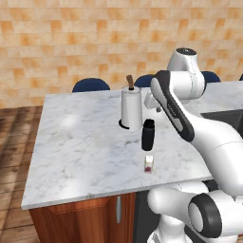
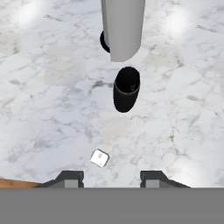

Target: Pick the water bottle, boxed drink from the counter and place them in the open cabinet.

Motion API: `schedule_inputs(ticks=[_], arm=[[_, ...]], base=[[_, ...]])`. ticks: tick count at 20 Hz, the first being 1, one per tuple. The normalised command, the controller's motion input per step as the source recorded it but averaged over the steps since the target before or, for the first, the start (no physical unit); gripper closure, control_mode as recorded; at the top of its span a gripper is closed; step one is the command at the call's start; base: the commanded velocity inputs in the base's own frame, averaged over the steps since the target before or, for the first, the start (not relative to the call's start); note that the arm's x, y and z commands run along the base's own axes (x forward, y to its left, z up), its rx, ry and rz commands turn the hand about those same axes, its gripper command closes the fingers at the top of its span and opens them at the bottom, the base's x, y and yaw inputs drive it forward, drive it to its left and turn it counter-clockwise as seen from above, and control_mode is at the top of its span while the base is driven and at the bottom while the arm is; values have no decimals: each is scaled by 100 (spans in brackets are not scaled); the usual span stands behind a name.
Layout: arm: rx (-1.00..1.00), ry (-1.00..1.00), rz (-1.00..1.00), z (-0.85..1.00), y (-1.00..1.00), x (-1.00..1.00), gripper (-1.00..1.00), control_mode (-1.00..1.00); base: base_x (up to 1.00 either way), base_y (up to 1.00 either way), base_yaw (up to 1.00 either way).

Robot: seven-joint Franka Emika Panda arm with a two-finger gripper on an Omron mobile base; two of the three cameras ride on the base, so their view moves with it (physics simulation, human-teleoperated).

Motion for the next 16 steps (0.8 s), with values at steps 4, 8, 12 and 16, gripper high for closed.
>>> schedule_inputs(ticks=[4,8,12,16], arm=[[0,-11,0,-18,-3,-1,-100,-100],[0,-25,0,-59,-2,-23,-100,-100],[6,-21,2,-47,-2,-26,-100,-100],[7,-18,4,-35,-1,-25,-100,-100]], base=[[0,0,0],[0,0,0],[0,0,0],[0,0,0]])
